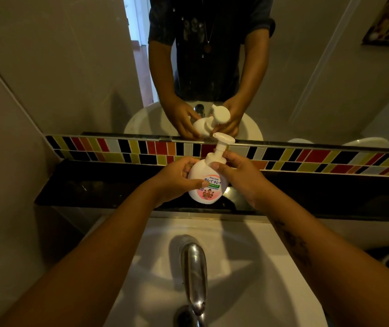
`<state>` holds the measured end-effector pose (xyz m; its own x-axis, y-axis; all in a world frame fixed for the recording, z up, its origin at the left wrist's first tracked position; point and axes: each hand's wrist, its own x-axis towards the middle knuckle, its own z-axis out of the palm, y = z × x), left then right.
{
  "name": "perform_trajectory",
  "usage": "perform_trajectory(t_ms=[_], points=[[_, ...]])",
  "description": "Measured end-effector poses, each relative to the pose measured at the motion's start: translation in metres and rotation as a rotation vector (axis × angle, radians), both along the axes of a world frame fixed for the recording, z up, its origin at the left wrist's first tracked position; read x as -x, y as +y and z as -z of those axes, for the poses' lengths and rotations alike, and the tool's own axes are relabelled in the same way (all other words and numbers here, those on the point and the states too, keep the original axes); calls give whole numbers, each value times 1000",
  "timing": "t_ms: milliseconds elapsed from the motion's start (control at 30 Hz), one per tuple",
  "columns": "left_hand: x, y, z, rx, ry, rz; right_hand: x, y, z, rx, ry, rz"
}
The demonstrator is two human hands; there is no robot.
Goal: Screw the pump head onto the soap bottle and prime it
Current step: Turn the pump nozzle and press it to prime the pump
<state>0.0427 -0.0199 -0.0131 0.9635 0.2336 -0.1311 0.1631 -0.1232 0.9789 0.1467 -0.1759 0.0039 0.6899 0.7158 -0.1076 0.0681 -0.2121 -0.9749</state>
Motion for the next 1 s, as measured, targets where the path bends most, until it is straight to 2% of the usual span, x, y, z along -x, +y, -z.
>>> perform_trajectory(t_ms=[300, 633, 1000], points=[[-5, -3, 8, -108, -93, -23, 7, 0, 2, -6, -78, 102], [-8, -6, 13, 20, -57, -46, 1, 6, -7, 80, -13, -33], [-8, -18, 30, -95, -179, -193, 18, 18, 2, 41, -153, 118]])
